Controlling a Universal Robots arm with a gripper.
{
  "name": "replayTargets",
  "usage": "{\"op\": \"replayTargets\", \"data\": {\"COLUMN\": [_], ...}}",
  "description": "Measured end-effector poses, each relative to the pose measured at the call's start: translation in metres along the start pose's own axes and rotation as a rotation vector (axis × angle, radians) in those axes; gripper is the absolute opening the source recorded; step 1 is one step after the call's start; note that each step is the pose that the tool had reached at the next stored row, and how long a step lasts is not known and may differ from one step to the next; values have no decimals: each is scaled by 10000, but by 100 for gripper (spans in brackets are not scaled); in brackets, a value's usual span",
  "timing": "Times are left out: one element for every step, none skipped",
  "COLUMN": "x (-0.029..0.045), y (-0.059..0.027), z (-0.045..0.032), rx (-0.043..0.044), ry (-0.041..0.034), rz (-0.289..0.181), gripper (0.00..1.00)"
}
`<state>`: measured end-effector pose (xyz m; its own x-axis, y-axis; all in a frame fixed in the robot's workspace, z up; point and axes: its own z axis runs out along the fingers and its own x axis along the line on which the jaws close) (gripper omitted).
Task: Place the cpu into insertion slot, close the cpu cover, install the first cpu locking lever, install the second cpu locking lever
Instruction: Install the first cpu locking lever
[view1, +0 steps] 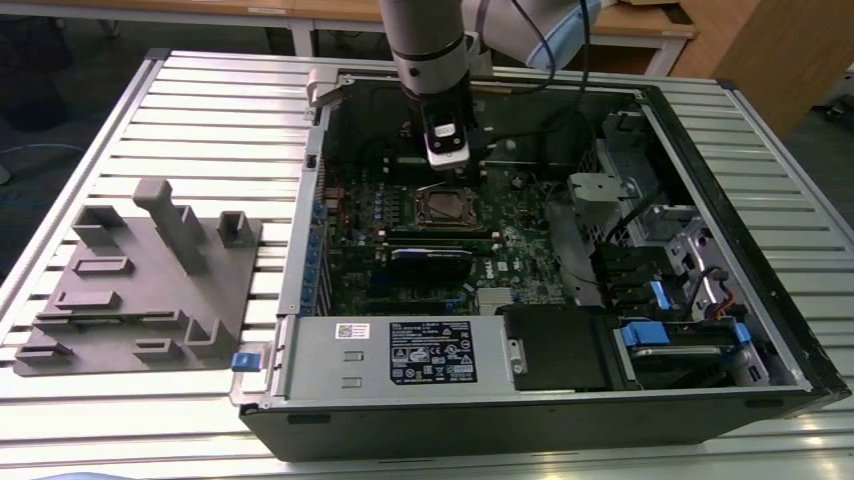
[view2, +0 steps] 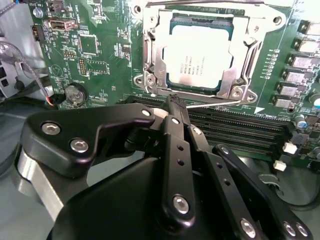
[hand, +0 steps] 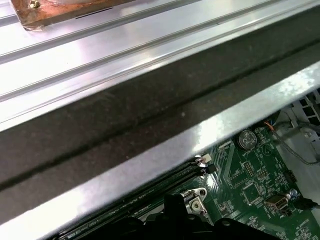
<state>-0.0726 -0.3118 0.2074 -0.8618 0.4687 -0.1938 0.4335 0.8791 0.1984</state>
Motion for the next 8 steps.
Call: {"op": "replayTargets", "data": {"x": [8, 17, 25, 32, 37, 39, 39, 39], "y": [10, 20, 30, 39, 45, 49, 49, 49], "z": [1, 1, 2, 2, 3, 4, 4, 5], "rx": [-1, -1, -2, -2, -2, -1, -2, -6], "ry": [0, 1, 1, 1, 0, 1, 0, -6], "rz": [-1, -2, -2, -1, -1, -1, -2, -4], "gripper": [11, 11, 11, 11, 11, 11, 11, 11]}}
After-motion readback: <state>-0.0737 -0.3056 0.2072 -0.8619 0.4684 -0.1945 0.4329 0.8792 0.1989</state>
